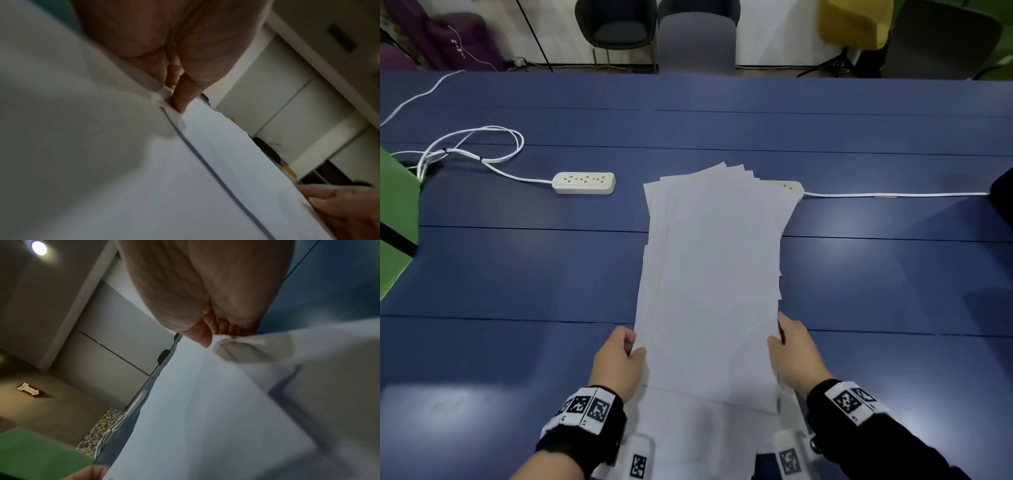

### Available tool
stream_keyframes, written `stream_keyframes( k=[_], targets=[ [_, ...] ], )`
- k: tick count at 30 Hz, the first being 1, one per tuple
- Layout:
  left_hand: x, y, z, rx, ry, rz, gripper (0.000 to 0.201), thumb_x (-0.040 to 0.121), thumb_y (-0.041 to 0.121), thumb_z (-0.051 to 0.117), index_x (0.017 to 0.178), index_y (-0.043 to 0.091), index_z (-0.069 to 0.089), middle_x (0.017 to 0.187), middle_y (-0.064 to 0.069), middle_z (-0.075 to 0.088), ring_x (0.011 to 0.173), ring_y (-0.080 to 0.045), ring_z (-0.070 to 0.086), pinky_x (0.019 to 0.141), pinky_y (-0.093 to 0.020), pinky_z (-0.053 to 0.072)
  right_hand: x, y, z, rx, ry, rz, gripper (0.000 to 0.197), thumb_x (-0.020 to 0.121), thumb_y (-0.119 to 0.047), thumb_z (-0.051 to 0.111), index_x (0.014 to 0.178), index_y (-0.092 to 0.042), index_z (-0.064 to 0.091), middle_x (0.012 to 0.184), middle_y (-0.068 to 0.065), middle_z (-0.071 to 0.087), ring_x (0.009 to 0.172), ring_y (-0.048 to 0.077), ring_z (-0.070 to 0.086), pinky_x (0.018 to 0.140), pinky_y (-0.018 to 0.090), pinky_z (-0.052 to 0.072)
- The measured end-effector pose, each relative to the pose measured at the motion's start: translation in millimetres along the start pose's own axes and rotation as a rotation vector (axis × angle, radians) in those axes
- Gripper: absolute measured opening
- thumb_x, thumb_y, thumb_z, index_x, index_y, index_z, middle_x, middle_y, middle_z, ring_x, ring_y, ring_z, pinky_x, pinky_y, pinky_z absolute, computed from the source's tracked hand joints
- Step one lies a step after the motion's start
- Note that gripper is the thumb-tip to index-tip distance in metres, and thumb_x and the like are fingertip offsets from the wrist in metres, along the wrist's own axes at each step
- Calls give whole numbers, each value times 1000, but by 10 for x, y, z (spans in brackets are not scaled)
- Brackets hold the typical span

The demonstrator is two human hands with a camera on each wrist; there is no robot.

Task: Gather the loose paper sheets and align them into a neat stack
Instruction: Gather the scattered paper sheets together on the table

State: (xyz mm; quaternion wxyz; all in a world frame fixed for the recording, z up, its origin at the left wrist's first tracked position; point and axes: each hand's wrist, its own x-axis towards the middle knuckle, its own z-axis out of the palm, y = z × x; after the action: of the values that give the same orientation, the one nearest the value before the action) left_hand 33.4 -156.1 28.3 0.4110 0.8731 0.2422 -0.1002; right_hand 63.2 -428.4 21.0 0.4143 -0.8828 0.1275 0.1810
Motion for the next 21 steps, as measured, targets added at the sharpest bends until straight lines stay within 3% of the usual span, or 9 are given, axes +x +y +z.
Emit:
stream_keyframes(
  k=[1,3,5,8,11,14,17,21],
  targets=[
    [6,-6,33,-31,-1,-17,8,88,13,59,86,13,52,84,-5,61,73,-21,52,63,-29,36,8,-28,23,7,-6,10,22,87,-5,41,94,-18,57,87,6,47,61,15,42,56,22,37],
    [15,-3,72,-102,-7,-46,11,89,18,60,84,9,56,79,-6,62,69,-21,51,62,-29,39,44,-59,36,39,38,31,16,88,-8,45,82,-21,53,88,6,47,60,15,41,55,23,34],
    [1,28,80,-170,5,-74,20,90,19,57,74,7,54,69,-3,54,62,-18,45,59,-28,38,80,-79,31,85,100,60,11,89,-16,51,98,-18,58,101,8,56,74,19,52,67,28,42],
    [-13,42,116,-286,39,-125,27,89,19,58,65,9,50,62,-2,48,60,-18,42,58,-29,37,89,-147,30,127,151,75,43,90,-22,57,132,-19,45,123,7,47,96,22,54,83,29,42],
    [-24,38,195,-409,75,-188,28,88,18,60,62,11,49,59,-1,46,60,-21,41,62,-31,37,70,-234,63,92,147,41,53,91,-23,58,140,-20,37,132,6,39,95,19,48,84,26,38],
    [-54,77,262,-466,84,-206,24,88,17,58,66,11,50,60,-1,46,58,-19,40,60,-30,37,88,-243,92,68,164,43,39,91,-20,57,128,-13,43,126,6,41,88,19,46,78,28,38],
    [-69,117,277,-456,74,-173,18,89,17,56,73,8,54,66,-2,50,62,-19,44,63,-32,40,112,-232,78,12,184,28,8,92,-13,52,96,-9,46,109,7,45,72,16,42,59,24,33],
    [-2,26,284,-472,101,-200,19,89,17,56,72,8,53,66,-3,51,65,-22,46,67,-33,41,168,-124,-88,2,167,23,22,90,-8,53,73,-13,39,88,3,42,70,18,38,56,25,30]
  ],
)
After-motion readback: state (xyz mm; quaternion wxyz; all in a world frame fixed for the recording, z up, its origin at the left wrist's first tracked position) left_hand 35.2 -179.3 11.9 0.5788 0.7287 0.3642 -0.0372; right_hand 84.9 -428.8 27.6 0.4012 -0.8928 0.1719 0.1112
